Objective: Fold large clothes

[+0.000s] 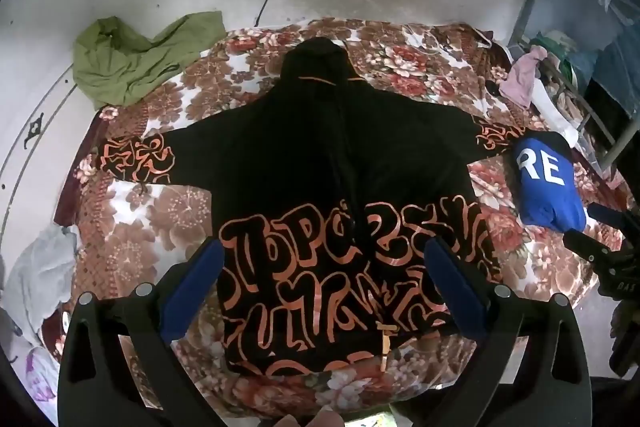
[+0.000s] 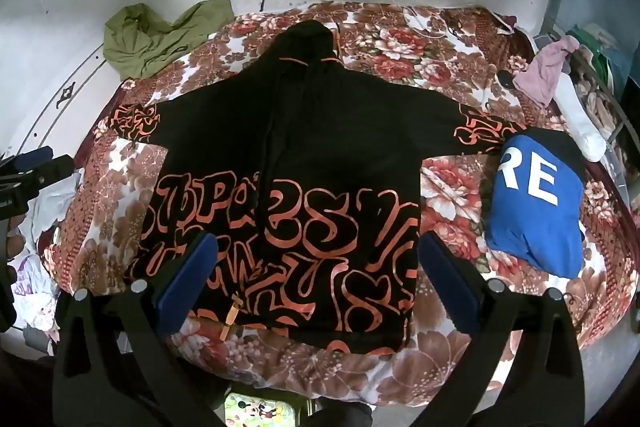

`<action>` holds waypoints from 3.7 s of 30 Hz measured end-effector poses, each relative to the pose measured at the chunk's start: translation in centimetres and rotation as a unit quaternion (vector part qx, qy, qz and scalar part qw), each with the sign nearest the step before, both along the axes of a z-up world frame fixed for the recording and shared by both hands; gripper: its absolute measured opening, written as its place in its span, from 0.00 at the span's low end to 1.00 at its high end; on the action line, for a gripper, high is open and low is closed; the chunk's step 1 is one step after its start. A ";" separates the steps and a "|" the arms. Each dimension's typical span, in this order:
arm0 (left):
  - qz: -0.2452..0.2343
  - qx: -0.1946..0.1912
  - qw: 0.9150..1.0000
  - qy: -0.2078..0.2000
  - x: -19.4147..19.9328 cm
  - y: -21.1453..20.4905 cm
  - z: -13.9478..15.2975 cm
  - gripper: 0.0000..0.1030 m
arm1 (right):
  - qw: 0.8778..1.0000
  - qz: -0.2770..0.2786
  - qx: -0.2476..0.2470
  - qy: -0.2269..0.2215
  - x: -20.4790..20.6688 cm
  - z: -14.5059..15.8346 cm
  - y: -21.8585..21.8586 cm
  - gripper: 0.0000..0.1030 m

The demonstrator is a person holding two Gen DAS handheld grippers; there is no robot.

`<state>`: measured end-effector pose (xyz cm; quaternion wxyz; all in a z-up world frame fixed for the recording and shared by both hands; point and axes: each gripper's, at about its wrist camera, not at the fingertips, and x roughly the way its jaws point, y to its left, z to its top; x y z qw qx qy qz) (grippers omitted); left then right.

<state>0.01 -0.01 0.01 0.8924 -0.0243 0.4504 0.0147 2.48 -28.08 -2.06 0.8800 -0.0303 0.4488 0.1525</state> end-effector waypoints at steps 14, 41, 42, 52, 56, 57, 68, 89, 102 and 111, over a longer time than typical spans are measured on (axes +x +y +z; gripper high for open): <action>-0.018 0.005 1.000 -0.002 0.4 -0.5 0.1 0.95 | 1.000 0.001 0.002 0.000 0.0 0.2 0.2 0.96; -0.016 0.017 1.000 0.002 -0.6 0.1 -0.7 0.95 | 1.000 0.013 0.006 -0.012 0.2 0.8 0.7 0.96; -0.016 0.017 1.000 0.002 -0.6 0.1 -0.6 0.95 | 1.000 0.013 0.006 -0.013 0.3 0.8 0.6 0.96; 0.004 0.030 1.000 0.005 -0.2 0.3 0.0 0.95 | 1.000 0.020 0.013 -0.008 1.5 0.7 0.6 0.96; 0.020 0.031 0.999 -0.001 -0.4 -0.4 1.1 0.95 | 0.999 0.031 0.020 -0.005 2.1 1.0 0.1 0.96; 0.026 0.028 0.999 -0.003 -0.5 -0.6 1.3 0.95 | 0.999 0.032 0.020 -0.007 2.1 1.2 -0.1 0.96; 0.071 0.030 0.997 -0.001 -0.6 -2.1 1.8 0.95 | 0.998 0.064 0.013 0.005 3.6 1.8 -1.6 0.96; 0.110 -0.035 0.993 0.025 13.2 31.9 -8.3 0.95 | 0.996 0.085 -0.028 0.031 14.2 -3.1 27.8 0.96; 0.241 -0.107 0.964 -0.007 20.2 51.5 -19.5 0.95 | 0.989 0.126 -0.069 0.043 20.7 -11.7 42.9 0.96; 0.260 -0.128 0.957 0.010 24.1 60.1 -26.4 0.95 | 0.975 0.185 -0.108 0.060 22.7 -23.2 49.7 0.96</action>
